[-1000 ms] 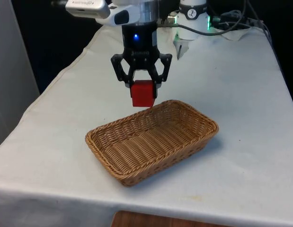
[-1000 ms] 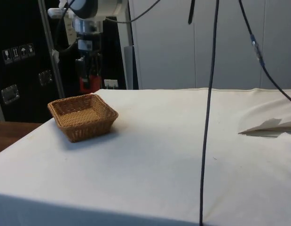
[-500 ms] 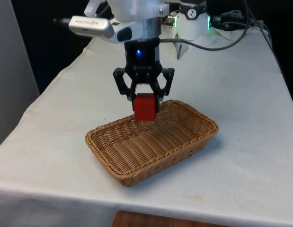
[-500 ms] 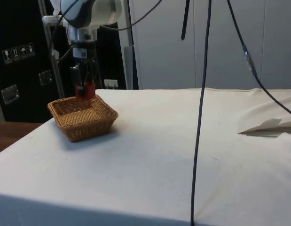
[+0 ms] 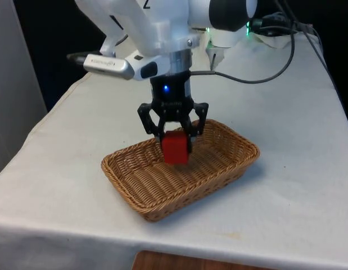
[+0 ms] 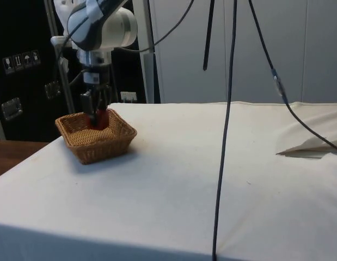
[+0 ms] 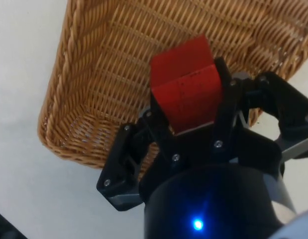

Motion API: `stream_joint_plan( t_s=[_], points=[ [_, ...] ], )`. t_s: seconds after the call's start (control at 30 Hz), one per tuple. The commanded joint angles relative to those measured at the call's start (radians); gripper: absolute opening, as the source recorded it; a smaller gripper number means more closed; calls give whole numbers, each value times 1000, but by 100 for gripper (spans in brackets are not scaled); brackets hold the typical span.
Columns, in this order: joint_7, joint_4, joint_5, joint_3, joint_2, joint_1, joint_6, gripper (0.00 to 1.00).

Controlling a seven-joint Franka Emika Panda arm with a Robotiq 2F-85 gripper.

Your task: Pick up the cube and place it into the basket.

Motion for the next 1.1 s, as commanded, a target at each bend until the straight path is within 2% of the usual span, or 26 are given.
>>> stream_joint_plan(
  t_s=[0.0,0.2,0.23,0.27,0.43,0.5,0.53,0.63,0.67,0.77,0.8,1.07],
  points=[
    [-10,10,16,11,10,-9,2,0],
    [-13,27,38,10,33,-6,0,0],
    [-9,20,30,2,27,-1,0,0],
    [-13,27,38,10,33,-6,0,0],
    [-6,36,35,12,43,-3,0,1],
    [-6,33,31,10,41,0,0,15],
    [-4,40,35,13,46,-2,0,15],
    [-2,43,34,13,49,-2,0,44],
    [-2,43,34,13,49,-2,0,64],
    [-1,43,33,14,49,-2,0,93],
    [-4,37,31,12,45,0,0,99],
    [-4,38,31,13,45,0,0,100]
  ],
)
